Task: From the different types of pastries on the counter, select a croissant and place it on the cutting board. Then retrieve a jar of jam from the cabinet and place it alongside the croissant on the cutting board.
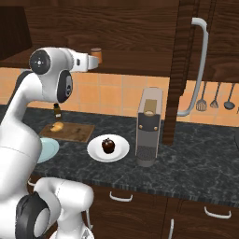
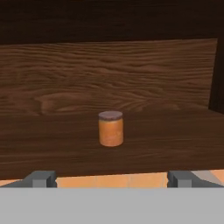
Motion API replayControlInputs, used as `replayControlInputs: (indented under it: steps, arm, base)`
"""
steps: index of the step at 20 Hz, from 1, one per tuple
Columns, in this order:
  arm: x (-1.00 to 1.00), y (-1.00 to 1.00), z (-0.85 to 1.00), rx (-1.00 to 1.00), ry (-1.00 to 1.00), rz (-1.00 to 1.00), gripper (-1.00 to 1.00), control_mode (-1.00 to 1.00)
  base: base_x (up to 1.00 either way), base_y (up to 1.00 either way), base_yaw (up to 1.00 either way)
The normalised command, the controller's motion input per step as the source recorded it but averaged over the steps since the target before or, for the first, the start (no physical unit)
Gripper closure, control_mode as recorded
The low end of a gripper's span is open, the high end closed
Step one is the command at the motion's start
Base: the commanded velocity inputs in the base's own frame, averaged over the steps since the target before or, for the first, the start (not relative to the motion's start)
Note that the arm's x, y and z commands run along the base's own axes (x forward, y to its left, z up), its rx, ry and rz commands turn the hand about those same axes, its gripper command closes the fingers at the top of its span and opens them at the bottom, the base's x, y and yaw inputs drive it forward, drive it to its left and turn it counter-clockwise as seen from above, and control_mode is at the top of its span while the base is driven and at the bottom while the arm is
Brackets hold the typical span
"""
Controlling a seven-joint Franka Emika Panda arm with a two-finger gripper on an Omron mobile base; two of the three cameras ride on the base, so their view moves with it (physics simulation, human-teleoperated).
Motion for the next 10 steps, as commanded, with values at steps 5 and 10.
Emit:
replayControlInputs:
  steps: [5,10]
  arm:
    - [0.24,0.0,-0.06,0.0,0.0,0.0,-1.0,-1.0]
    - [0.11,0.0,-0.09,0.0,0.0,0.0,-1.0,-1.0]
  base:
    - [0.0,0.0,0.0]
    - [0.0,0.0,0.0]
